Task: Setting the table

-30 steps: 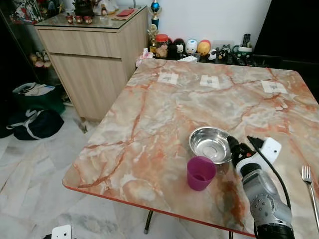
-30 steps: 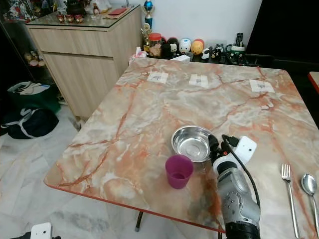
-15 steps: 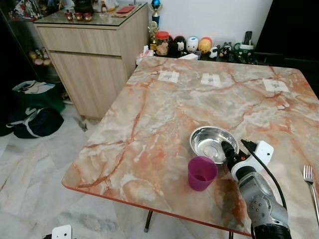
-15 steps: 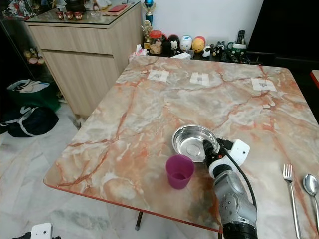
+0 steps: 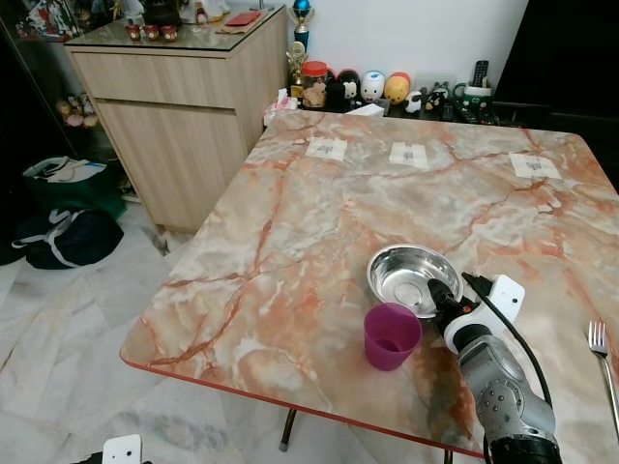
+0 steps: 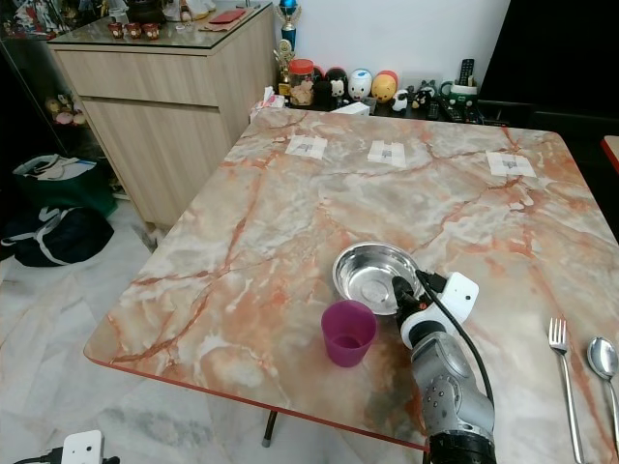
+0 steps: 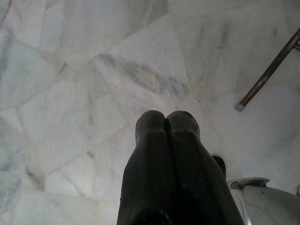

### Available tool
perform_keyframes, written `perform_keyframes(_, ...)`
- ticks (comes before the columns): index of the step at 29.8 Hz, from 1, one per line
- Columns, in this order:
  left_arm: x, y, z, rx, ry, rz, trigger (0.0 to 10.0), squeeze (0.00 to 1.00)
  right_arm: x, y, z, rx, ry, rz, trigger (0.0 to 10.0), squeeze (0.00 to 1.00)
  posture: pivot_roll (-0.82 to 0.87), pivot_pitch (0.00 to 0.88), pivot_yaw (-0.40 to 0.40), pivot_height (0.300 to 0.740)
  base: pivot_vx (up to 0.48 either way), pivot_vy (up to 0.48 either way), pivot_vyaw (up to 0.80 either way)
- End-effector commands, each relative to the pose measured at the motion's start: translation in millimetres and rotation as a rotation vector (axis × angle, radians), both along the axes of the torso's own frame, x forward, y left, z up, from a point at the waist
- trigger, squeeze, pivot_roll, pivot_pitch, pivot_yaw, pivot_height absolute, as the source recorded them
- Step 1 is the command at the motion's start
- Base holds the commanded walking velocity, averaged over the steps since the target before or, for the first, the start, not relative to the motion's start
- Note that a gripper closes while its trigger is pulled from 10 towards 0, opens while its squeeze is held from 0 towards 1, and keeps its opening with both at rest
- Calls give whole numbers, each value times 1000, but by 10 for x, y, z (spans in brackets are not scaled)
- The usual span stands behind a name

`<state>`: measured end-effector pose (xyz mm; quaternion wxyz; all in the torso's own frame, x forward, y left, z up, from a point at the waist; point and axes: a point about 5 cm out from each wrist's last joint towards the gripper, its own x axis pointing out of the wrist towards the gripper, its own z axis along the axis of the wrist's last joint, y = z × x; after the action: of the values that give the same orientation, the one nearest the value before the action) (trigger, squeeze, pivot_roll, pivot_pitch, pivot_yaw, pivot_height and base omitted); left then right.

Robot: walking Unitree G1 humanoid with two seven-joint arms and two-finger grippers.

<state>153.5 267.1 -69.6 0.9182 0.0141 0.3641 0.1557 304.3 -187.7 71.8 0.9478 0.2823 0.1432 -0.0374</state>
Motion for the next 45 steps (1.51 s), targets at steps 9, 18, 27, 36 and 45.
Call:
perform_keyframes(9,-38,7,-21,1,28,-17,10000,0,-16,15,-28,-28,13,0,0,0,-7,0,28,740,0,0,0)
perform_keyframes(18,-39,22,-15,8,28,-22,10000,0,-12,-130,60,-63,-63,-137,0,0,-10,0,32,740,0,0,0)
perform_keyframes(27,8,25,8,18,16,-32,10000,0,38,-318,416,-11,-302,-324,0,0,-6,0,33,740,0,0,0)
perform_keyframes(36,-44,-10,-25,11,26,-18,10000,0,71,-85,651,91,-474,-206,10000,0,-5,18,29,740,0,0,0)
perform_keyframes(45,-42,-7,-20,20,22,-25,10000,0,89,-47,709,58,-490,-162,10000,0,-2,26,25,740,0,-118,0)
